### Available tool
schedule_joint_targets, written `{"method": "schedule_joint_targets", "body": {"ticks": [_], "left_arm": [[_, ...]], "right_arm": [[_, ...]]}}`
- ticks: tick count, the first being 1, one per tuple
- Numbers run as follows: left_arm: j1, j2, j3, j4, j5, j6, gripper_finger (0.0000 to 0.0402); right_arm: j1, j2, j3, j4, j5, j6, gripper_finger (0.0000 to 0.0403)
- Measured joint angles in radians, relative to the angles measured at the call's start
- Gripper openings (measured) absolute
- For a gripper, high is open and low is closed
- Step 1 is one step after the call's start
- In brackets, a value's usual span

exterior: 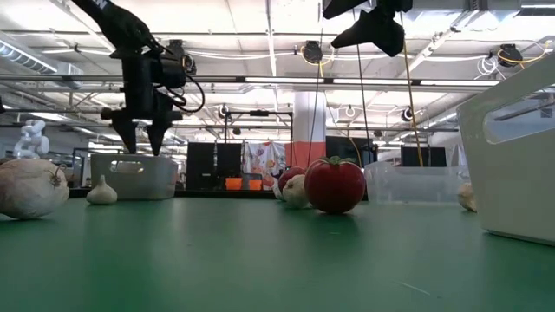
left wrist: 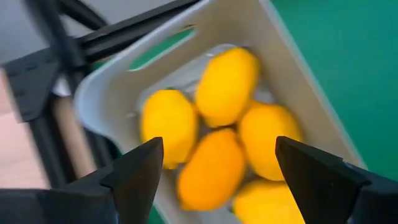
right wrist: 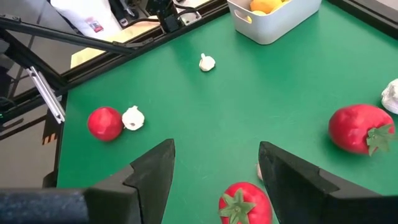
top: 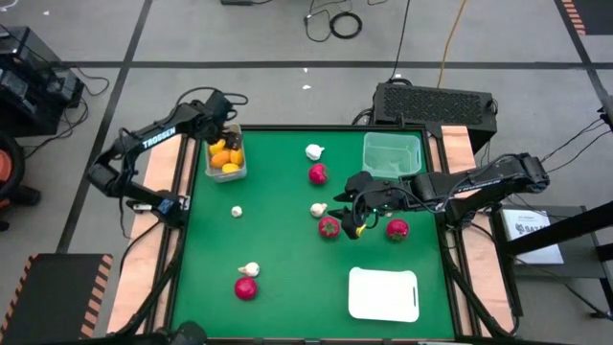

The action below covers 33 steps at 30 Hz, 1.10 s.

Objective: Sort produce into baskets
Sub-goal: Put the red tomato in the transparent bin

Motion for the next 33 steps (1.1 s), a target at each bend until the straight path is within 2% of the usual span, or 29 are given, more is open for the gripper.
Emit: {"method": "schedule_joint_targets", "body": {"ticks": [4, 9, 17, 22, 26, 29, 33], "left_arm": [[-0.039, -0.031, 0.0, 0.031, 0.072, -0.001, 0.0317], [-0.145, -0.101, 0.0, 0.134, 0.13, -0.011, 0.0317], [-0.411, -0.156, 0.0, 0.338, 0.231, 0.016, 0.0317], [-0.578, -0.155, 0.0, 0.421, 0.235, 0.087, 0.0317], [-0.639, -0.155, 0.0, 0.457, 0.207, 0.125, 0.0317], [-0.645, -0.155, 0.0, 0.453, 0.201, 0.156, 0.0317], [-0.638, -0.155, 0.0, 0.413, 0.197, 0.196, 0.0317]], "right_arm": [[0.0, 0.0, 0.0, 0.0, 0.0, 0.015, 0.0224], [0.0, 0.0, 0.0, 0.0, 0.0, 0.044, 0.0224], [0.001, 0.0, 0.0, 0.0, -0.002, 0.066, 0.0224], [0.013, 0.0, 0.0, 0.0, 0.002, 0.016, 0.023], [0.013, 0.009, 0.0, 0.003, 0.003, -0.086, 0.0263], [0.013, 0.042, 0.0, 0.002, -0.002, -0.199, 0.0301], [0.013, 0.127, 0.0, 0.004, -0.003, -0.258, 0.0352]]}}
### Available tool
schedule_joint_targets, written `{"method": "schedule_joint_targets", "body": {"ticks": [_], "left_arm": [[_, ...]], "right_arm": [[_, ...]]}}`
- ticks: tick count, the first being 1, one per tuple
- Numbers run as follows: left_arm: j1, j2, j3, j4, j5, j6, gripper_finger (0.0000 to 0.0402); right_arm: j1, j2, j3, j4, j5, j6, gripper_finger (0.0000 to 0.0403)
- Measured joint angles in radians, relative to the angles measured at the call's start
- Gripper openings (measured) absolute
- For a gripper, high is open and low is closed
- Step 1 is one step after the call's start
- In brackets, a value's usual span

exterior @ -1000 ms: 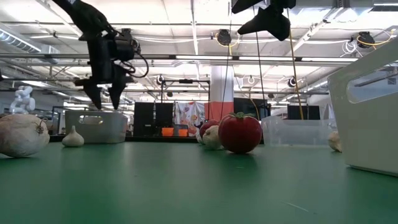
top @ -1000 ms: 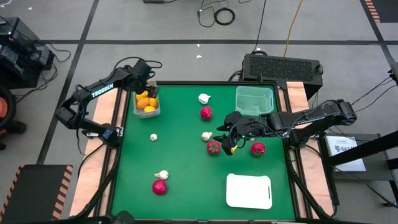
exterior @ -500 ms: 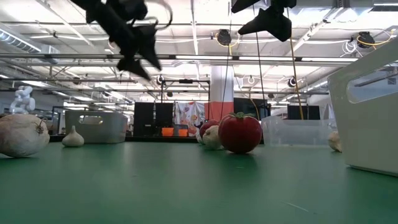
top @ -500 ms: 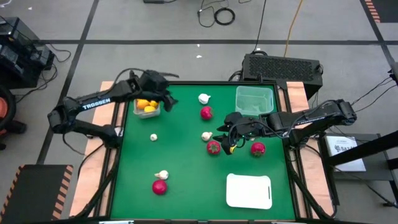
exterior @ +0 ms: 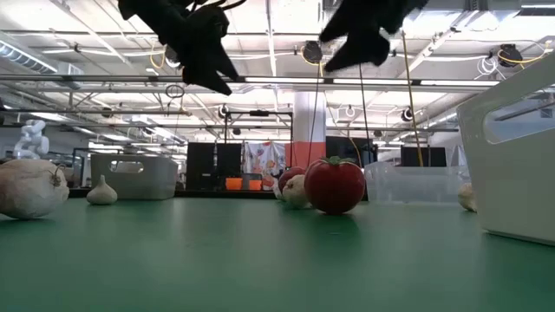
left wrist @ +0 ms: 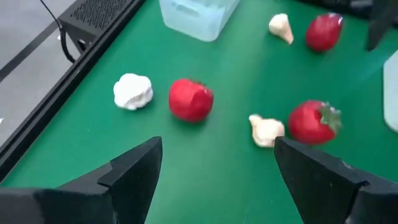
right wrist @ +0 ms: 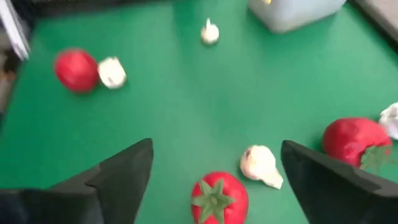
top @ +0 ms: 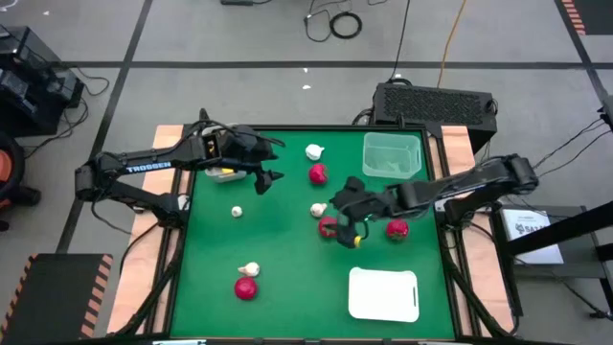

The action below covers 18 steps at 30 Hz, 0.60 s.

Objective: Sort produce into baskets
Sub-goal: Put the red tomato in the transparent bin

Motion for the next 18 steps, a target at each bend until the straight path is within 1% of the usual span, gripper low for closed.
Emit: {"method": "schedule_joint_targets", "body": {"ticks": [3, 6, 11, 18], "left_arm": [[0.0, -0.015, -0.001, -0.041, 0.0, 0.035, 0.0317], [0.0, -0.046, -0.012, -0.047, 0.0, 0.05, 0.0317], [0.0, -0.095, -0.074, -0.014, 0.0, 0.049, 0.0317], [0.001, -0.118, -0.209, 0.072, 0.001, 0.041, 0.0317]], "right_arm": [[0.0, 0.07, 0.0, -0.002, -0.004, -0.014, 0.0379], [0.0, 0.126, 0.0, 0.0, -0.005, -0.003, 0.0393], [-0.006, 0.18, 0.0, 0.025, 0.001, 0.059, 0.0398], [-0.008, 0.258, 0.0, 0.017, 0.001, 0.055, 0.0398]]}}
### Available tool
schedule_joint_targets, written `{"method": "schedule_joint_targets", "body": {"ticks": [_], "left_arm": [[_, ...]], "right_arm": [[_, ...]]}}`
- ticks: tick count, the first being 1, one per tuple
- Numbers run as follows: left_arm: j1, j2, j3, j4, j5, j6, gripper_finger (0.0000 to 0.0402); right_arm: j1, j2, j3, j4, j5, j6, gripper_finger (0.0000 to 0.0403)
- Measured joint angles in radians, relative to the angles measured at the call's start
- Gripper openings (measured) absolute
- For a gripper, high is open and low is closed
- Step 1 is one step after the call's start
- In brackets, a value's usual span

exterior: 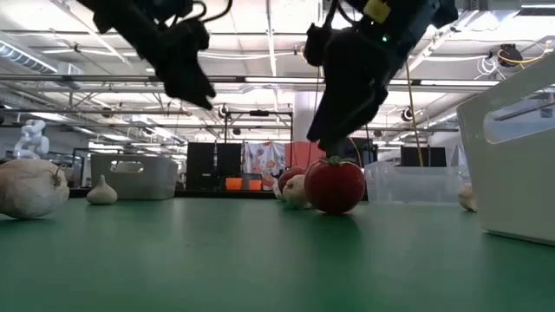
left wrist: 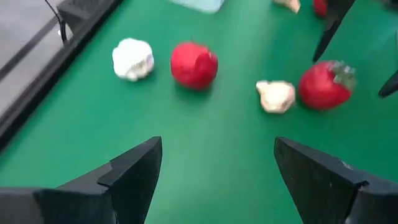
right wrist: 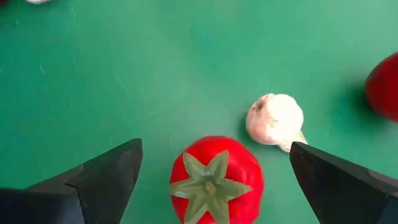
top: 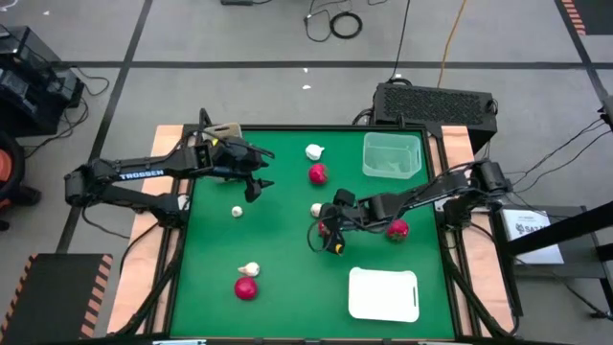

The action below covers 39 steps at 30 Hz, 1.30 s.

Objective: Sort produce into baskets
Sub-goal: Put the red tomato in the transparent bin

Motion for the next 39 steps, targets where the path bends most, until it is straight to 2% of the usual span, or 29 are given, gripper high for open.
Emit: {"method": "schedule_joint_targets", "body": {"ticks": [8, 18, 22, 27, 32, 39], "left_arm": [[0.0, 0.0, -0.093, 0.076, 0.054, -0.035, 0.0317], [0.0, 0.0, -0.097, 0.118, 0.057, -0.041, 0.0317], [0.0, 0.0, -0.097, 0.117, 0.057, -0.022, 0.0317], [0.0, 0.0, -0.097, 0.135, 0.057, -0.018, 0.0317], [0.0, 0.001, -0.097, 0.167, 0.052, -0.019, 0.0317], [0.004, 0.001, -0.097, 0.186, 0.04, -0.026, 0.0317]], "right_arm": [[0.001, 0.081, 0.0, 0.001, 0.0, 0.003, 0.0398], [0.001, 0.145, 0.0, 0.0, 0.019, 0.025, 0.0395], [-0.003, 0.145, 0.0, -0.002, 0.016, 0.055, 0.037], [-0.022, 0.145, 0.0, -0.002, -0.069, 0.091, 0.0315], [-0.061, 0.101, 0.008, -0.066, -0.138, 0.11, 0.028], [-0.157, -0.016, 0.059, -0.289, -0.12, 0.009, 0.0297]]}}
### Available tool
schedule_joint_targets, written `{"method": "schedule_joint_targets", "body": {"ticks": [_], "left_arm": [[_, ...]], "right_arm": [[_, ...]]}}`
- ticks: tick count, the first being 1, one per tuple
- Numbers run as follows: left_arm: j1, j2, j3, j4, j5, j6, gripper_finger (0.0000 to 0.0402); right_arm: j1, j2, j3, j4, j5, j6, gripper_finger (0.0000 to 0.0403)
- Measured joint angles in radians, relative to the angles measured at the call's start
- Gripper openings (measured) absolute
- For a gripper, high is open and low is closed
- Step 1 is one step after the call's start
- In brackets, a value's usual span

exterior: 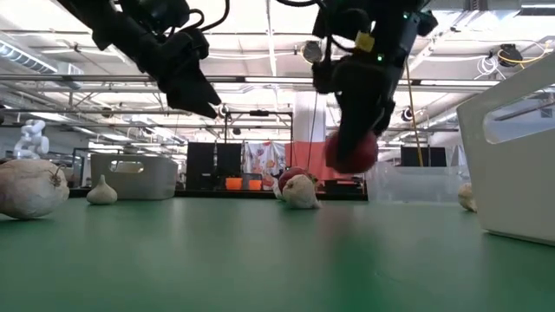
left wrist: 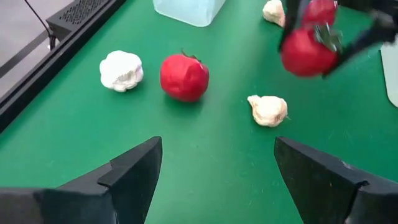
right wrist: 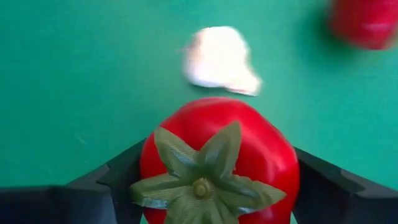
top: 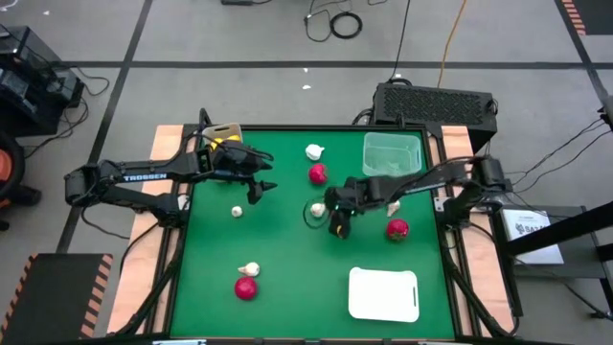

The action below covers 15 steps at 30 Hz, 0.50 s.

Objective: Sort produce into baskets
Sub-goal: Put the red tomato in the transparent bin

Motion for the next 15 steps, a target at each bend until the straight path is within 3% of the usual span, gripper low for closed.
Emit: {"method": "schedule_joint_targets", "body": {"ticks": [9, 15], "left_arm": [[0.001, 0.0, 0.0, 0.003, -0.011, -0.078, 0.0317], [0.001, 0.0, 0.0, 0.003, -0.017, -0.132, 0.0317]], "right_arm": [[-0.218, -0.182, 0.004, -0.223, 0.078, -0.024, 0.03], [-0.39, -0.214, 0.004, -0.341, 0.099, -0.036, 0.0301]]}}
